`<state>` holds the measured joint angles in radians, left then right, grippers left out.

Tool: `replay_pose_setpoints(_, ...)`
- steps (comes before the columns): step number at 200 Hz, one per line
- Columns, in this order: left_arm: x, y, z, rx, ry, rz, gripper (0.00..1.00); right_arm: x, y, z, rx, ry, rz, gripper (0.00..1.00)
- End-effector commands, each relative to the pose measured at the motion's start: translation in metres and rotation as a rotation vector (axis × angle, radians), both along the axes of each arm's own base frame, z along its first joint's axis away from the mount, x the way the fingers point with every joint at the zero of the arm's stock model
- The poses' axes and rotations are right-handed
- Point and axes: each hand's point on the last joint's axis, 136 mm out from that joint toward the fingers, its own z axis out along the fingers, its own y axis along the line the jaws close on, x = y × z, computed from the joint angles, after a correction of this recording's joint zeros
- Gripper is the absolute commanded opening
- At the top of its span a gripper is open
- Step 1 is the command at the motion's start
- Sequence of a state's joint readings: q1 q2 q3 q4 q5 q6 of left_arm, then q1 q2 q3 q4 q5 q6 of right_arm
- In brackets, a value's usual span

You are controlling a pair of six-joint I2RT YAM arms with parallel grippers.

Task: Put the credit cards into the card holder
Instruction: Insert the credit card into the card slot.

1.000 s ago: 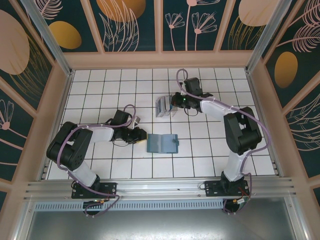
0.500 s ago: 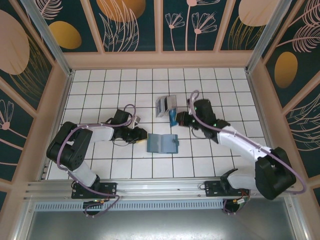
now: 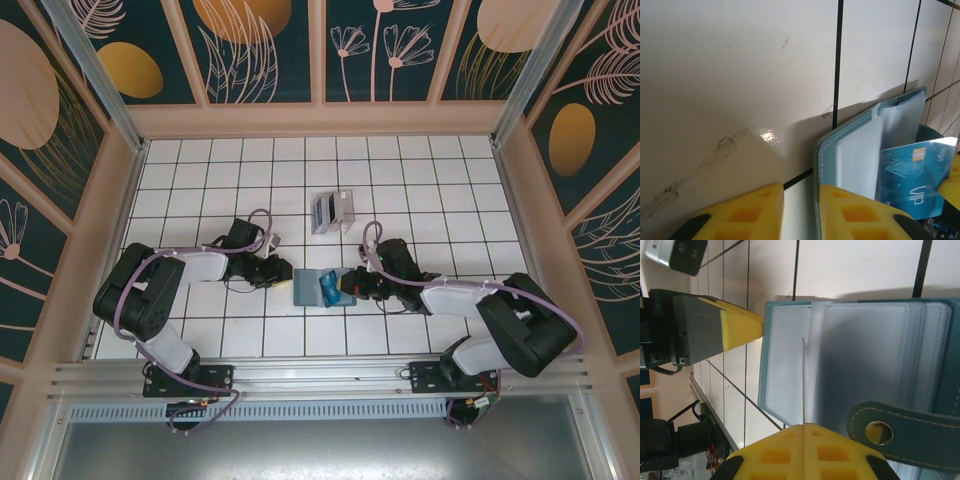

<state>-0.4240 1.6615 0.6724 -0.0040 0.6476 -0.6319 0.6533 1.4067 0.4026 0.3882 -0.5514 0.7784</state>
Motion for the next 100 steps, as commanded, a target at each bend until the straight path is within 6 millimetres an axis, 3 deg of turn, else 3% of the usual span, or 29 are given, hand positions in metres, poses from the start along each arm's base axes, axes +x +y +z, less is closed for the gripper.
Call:
replay_pose_setpoints(1,-0.007,0.002,-0.006,0.006,0.023,-0.007,0.25,-0.001,0.006,0.002,0.058,0.003,0.023,0.0)
replay_pose_setpoints(23,-0.007,0.002,-0.008,0.005,0.024,-0.007,0.21,0.001,0.003,-0.005,0.046,0.018,0.007,0.0)
replay_pose_setpoints(46,-0.009,0.002,-0.01,0.004,0.031,-0.011,0.08,0.004,-0.001,-0.007,0.039,0.024,-0.016,0.0)
replay_pose_setpoints(100,-0.008,0.002,-0.012,0.002,0.033,-0.01,0.05,0.005,-0.007,-0.008,0.038,0.03,-0.033,0.0)
